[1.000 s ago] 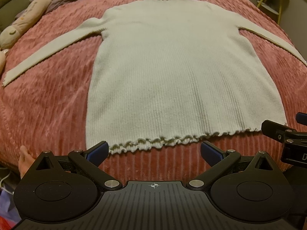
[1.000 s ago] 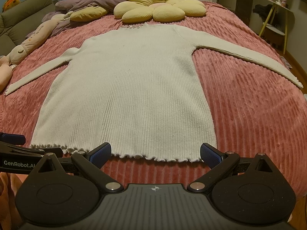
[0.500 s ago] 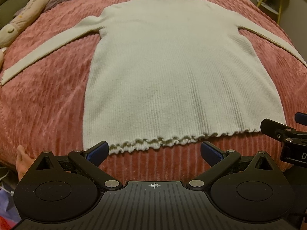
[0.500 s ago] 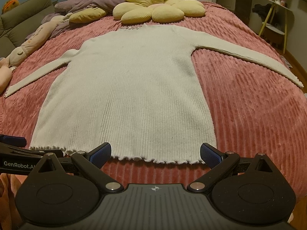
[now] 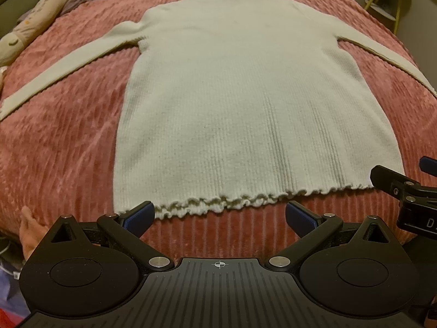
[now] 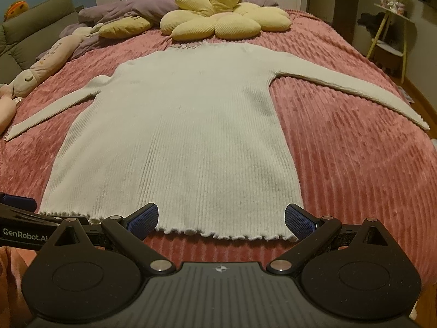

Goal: Fold small clothes

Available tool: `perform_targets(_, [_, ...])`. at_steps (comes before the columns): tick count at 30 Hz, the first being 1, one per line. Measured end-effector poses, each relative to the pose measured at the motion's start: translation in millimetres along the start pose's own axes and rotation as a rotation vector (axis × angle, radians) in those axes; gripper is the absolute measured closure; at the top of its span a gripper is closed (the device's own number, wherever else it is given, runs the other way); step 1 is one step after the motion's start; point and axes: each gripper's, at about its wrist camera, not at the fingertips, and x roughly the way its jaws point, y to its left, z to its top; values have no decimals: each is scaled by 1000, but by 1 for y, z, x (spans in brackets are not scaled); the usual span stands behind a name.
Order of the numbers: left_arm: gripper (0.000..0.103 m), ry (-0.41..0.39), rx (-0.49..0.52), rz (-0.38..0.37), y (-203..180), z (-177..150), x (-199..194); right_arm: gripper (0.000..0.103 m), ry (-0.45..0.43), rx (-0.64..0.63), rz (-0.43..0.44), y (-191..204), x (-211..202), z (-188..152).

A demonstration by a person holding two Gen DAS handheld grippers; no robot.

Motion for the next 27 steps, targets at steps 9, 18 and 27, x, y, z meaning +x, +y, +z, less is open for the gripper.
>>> perform_targets(9, [0,-24,-9,-16,1,0,1,4,-40,-41,-10,0,2,-2])
perform_targets(18, [0,13,-2,-17,1,-1,17,4,-5,20,86,-8,16,-4])
perform_targets(27, [0,-59,-58,-38,12,35,27,4,-96,120,179,-42,31,6])
